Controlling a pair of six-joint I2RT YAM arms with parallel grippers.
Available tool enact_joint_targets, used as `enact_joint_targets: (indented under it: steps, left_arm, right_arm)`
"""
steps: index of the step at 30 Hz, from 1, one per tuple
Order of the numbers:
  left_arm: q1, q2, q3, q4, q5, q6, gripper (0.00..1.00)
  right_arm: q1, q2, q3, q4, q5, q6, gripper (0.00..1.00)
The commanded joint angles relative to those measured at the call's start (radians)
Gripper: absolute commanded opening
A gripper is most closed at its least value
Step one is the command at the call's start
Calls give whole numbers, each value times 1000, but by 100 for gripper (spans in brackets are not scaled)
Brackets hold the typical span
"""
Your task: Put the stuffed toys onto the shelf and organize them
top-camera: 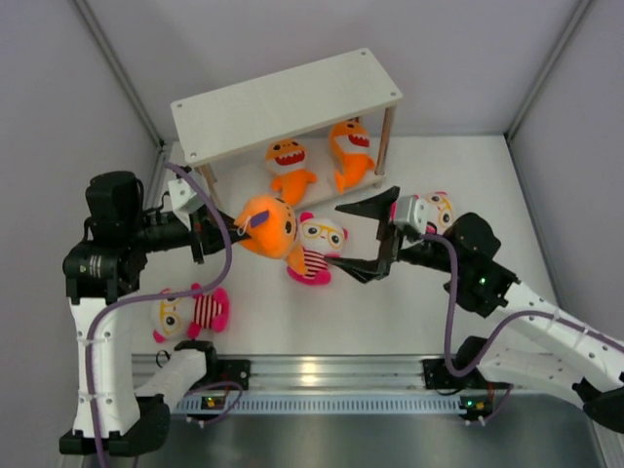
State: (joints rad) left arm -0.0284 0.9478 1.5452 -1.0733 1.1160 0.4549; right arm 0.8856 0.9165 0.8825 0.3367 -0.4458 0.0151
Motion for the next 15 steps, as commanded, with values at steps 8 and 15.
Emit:
enact_joint_targets:
  steps: [8,15]
  left_arm:
    - [-5,17,18,30,295,-44,0]
    - [-5,11,7,30,269,-33,0]
  right_arm:
    - [-120,113,186,-361,-410,-443,84]
    - [-117,292,367,-306,-520,-279,76]
